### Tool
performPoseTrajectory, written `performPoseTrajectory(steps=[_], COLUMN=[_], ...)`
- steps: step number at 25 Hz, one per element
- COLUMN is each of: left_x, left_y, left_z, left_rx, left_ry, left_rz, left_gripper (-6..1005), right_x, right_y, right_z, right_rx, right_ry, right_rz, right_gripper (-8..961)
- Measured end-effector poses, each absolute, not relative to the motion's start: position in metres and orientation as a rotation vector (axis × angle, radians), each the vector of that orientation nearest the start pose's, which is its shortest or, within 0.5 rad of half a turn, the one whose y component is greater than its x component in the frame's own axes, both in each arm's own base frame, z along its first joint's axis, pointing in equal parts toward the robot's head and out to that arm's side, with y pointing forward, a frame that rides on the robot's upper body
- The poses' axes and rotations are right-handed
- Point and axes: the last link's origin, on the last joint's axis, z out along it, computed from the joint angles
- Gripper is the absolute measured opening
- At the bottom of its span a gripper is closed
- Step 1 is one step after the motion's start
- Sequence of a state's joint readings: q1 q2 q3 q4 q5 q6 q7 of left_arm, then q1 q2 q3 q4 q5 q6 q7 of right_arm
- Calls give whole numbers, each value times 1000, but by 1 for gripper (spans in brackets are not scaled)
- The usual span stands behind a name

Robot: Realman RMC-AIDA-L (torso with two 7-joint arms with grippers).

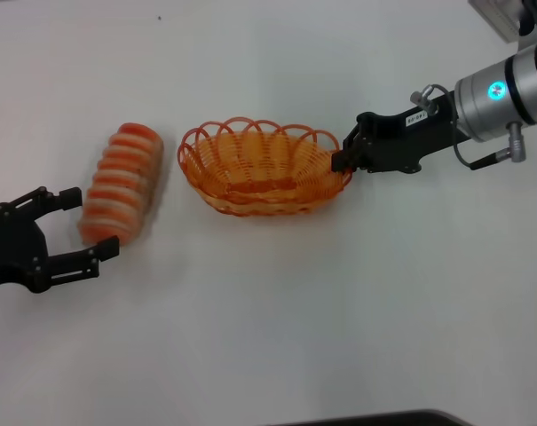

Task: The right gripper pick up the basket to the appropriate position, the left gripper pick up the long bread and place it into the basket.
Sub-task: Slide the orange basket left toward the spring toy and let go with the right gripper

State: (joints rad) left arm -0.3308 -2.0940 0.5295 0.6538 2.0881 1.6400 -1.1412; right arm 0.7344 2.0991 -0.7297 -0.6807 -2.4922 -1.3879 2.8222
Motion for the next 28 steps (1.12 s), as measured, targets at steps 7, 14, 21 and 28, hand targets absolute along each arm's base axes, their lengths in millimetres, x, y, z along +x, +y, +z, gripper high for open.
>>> performPoseTrajectory(steps=[7,14,21,28], left_x=[-330,-331,-331,-330], left_y=[259,257,256,255], left_z=[5,5,4,3], left_rx=[-2621,-2621,-2627,-2630], left_ry=[-626,-631,-630,-628], left_rz=[-640,-637,-636,-643], left_gripper=[930,929,929,929], right_x=[254,257,256,253], right_y=[366,363,360,359], right_z=[-37,-41,-45,-43], right_rx=[-1988,-1987,-2014,-2046], right_ry=[2226,2233,2224,2221], right_rz=[246,236,229,236], right_gripper=[68,82,165,308])
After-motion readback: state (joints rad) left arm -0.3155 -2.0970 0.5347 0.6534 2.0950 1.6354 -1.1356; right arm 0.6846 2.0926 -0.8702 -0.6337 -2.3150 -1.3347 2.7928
